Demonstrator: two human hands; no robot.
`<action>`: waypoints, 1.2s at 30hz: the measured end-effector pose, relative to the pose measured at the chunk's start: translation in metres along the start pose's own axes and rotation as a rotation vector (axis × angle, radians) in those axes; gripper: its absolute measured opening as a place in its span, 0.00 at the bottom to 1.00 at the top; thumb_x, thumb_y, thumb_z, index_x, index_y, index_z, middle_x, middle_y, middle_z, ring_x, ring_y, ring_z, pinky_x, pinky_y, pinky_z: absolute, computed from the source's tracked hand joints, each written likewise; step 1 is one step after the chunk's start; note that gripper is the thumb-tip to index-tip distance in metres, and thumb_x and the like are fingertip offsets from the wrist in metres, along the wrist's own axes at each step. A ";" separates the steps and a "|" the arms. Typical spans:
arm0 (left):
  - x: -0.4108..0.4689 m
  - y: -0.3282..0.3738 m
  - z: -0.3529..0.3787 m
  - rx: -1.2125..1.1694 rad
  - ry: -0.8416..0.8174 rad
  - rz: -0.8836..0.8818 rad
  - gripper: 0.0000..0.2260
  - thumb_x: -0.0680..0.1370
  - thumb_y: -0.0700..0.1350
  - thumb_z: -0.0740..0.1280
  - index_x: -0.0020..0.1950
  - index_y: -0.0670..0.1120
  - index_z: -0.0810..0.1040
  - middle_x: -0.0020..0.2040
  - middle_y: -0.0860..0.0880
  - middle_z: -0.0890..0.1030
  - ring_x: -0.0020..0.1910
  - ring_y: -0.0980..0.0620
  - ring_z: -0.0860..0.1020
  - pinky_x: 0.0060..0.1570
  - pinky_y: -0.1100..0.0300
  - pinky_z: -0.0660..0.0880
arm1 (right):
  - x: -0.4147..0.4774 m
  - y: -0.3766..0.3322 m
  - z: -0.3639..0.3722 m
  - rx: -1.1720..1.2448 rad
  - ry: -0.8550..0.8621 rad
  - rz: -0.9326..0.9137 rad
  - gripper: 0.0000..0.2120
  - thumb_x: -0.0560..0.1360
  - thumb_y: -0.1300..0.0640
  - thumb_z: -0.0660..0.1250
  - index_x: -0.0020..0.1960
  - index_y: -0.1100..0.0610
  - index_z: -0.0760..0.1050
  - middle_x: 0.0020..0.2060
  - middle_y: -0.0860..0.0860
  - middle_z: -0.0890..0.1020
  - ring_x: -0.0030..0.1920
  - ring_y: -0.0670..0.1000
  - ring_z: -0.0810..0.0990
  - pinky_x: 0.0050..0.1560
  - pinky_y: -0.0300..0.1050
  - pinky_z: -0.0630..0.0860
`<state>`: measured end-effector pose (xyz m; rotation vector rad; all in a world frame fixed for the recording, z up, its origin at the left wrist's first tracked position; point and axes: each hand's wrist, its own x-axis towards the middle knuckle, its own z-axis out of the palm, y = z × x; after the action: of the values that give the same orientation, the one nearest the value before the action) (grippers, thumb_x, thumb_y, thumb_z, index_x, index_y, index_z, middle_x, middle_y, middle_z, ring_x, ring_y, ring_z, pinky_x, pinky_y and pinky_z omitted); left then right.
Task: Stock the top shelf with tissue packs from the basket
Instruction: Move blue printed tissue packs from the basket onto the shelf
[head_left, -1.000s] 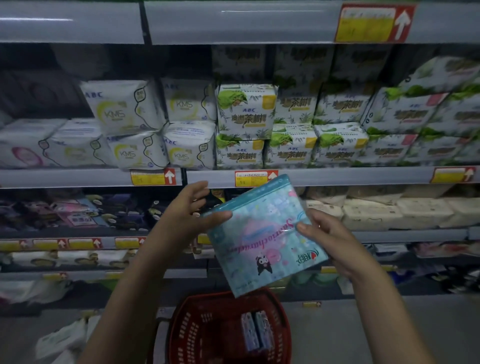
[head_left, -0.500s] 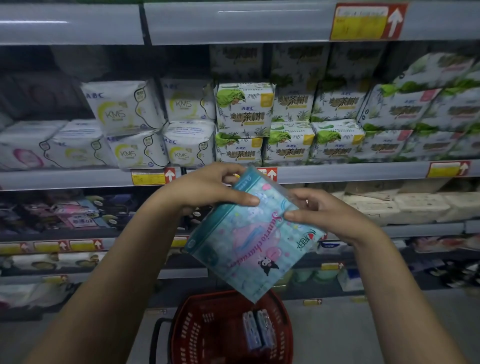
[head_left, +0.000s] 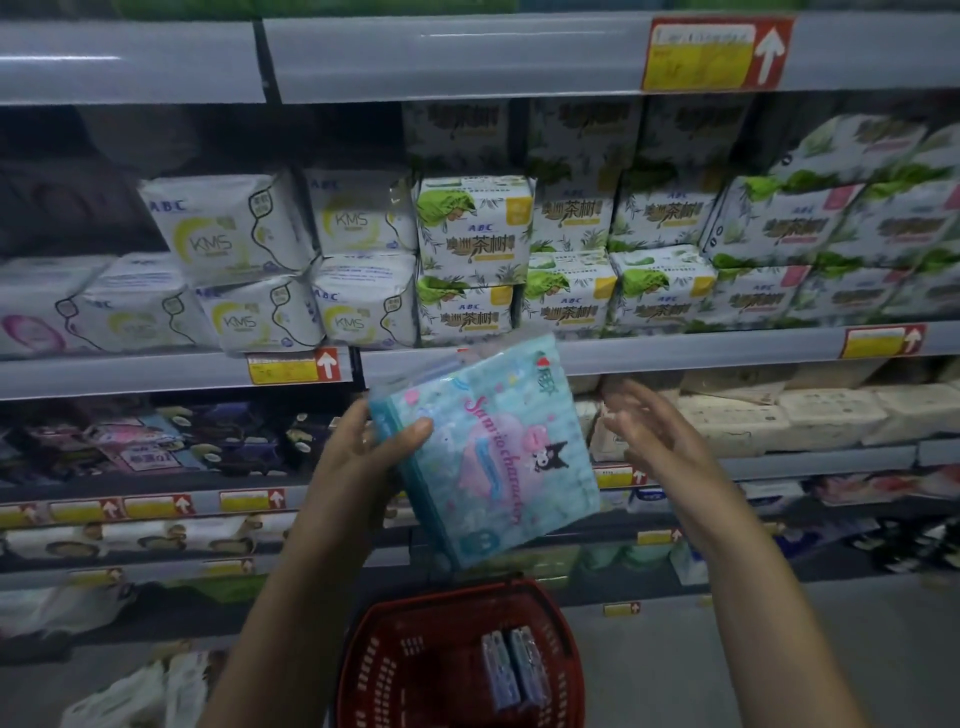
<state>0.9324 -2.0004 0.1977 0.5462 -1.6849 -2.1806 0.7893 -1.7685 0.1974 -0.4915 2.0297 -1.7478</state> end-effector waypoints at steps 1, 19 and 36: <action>-0.005 -0.006 0.001 -0.058 0.011 0.014 0.24 0.70 0.46 0.70 0.66 0.47 0.74 0.60 0.44 0.81 0.56 0.42 0.81 0.51 0.46 0.79 | -0.002 0.006 0.002 0.023 0.007 0.030 0.52 0.51 0.22 0.68 0.71 0.42 0.64 0.65 0.40 0.74 0.65 0.42 0.72 0.67 0.51 0.68; -0.014 -0.029 0.025 -0.473 0.045 -0.045 0.41 0.53 0.56 0.82 0.64 0.50 0.76 0.63 0.42 0.79 0.60 0.39 0.78 0.53 0.42 0.78 | -0.018 0.020 0.052 0.503 -0.046 0.072 0.39 0.45 0.39 0.83 0.53 0.50 0.78 0.49 0.51 0.85 0.49 0.52 0.84 0.41 0.42 0.80; 0.011 0.000 0.009 0.003 -0.111 -0.038 0.17 0.68 0.48 0.69 0.55 0.42 0.78 0.47 0.44 0.85 0.44 0.43 0.84 0.39 0.51 0.82 | -0.021 -0.007 0.017 0.371 -0.073 -0.053 0.31 0.53 0.43 0.82 0.53 0.50 0.80 0.49 0.55 0.85 0.45 0.54 0.85 0.38 0.45 0.81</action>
<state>0.9183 -1.9981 0.1982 0.4694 -1.7480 -2.2738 0.8158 -1.7732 0.2042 -0.4821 1.6036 -2.0458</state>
